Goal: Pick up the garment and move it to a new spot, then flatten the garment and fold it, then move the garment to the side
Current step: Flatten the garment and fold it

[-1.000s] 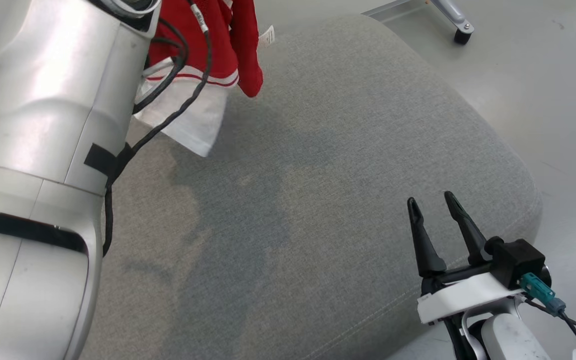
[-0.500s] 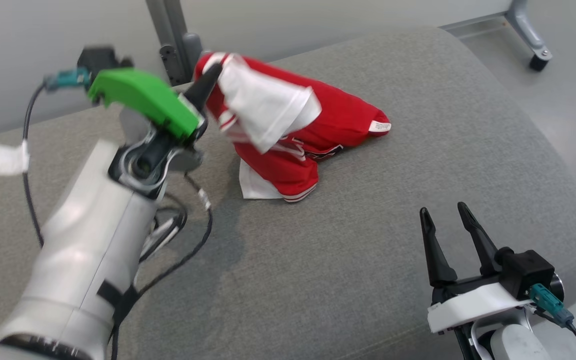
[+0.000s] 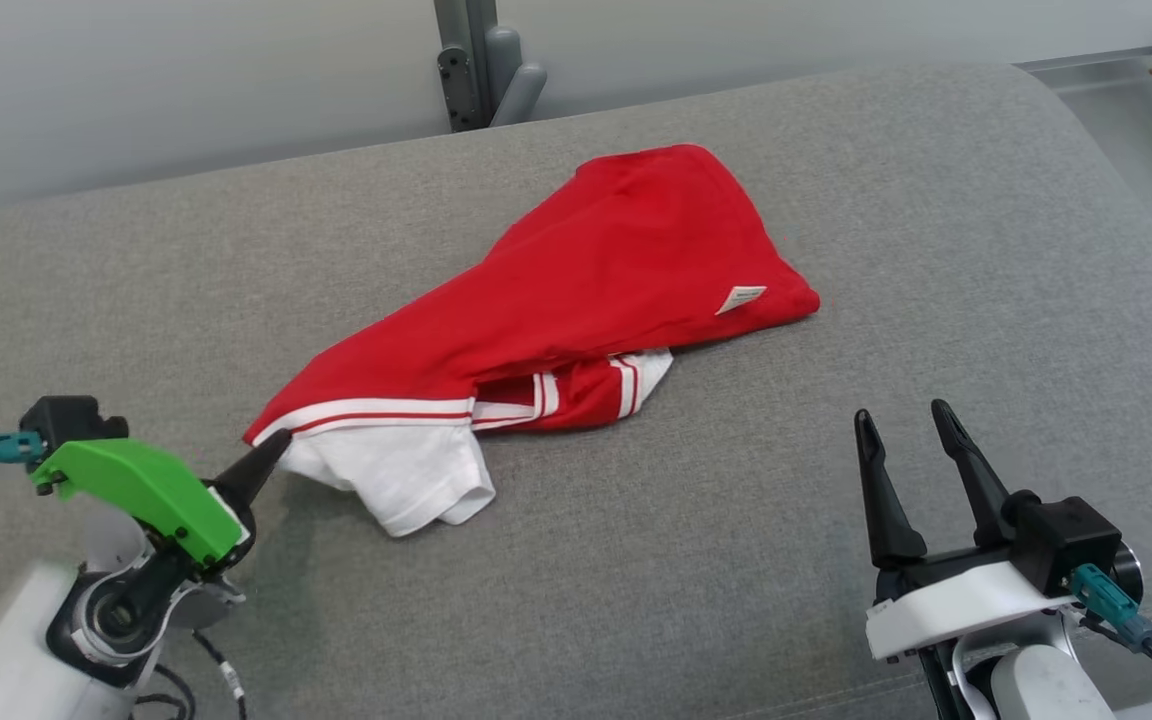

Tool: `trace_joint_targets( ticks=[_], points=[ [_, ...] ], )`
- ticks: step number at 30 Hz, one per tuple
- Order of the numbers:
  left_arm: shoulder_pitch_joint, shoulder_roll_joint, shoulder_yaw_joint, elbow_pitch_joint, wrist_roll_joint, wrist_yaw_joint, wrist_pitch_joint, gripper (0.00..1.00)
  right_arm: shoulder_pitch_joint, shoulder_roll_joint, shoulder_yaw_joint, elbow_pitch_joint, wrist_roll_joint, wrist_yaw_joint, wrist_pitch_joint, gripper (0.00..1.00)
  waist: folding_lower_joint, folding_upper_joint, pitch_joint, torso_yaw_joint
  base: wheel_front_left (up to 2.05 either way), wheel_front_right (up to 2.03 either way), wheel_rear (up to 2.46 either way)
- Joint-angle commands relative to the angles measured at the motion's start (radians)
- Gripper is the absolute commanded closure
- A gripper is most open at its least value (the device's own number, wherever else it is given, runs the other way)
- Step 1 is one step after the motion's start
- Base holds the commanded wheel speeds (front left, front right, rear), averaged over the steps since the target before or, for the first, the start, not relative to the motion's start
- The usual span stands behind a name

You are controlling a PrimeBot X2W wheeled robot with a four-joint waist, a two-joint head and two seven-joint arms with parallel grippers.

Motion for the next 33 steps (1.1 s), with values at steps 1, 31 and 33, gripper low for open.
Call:
trace_joint_targets(
  ticks=[1,31,33],
  points=[
    [0.027,0.039,0.002,-0.033,0.029,0.016,-0.018,1.00,-0.010,-0.002,0.003,0.002,-0.007,-0.001,0.000,0.00,0.0000,0.0000,0.014,0.019,0.00,0.00,0.00],
    [0.385,-0.286,0.232,-0.241,0.743,0.055,-0.560,0.00,-0.042,-0.002,-0.041,0.099,-0.012,-0.001,0.000,0.00,0.0000,0.0000,0.007,0.168,0.00,0.00,0.00],
    [0.428,-0.347,0.267,-0.257,0.826,0.035,-0.560,0.00,-0.074,-0.002,-0.069,0.153,0.009,-0.001,0.000,0.00,0.0000,0.0000,0.005,0.189,0.00,0.00,0.00]
  ],
)
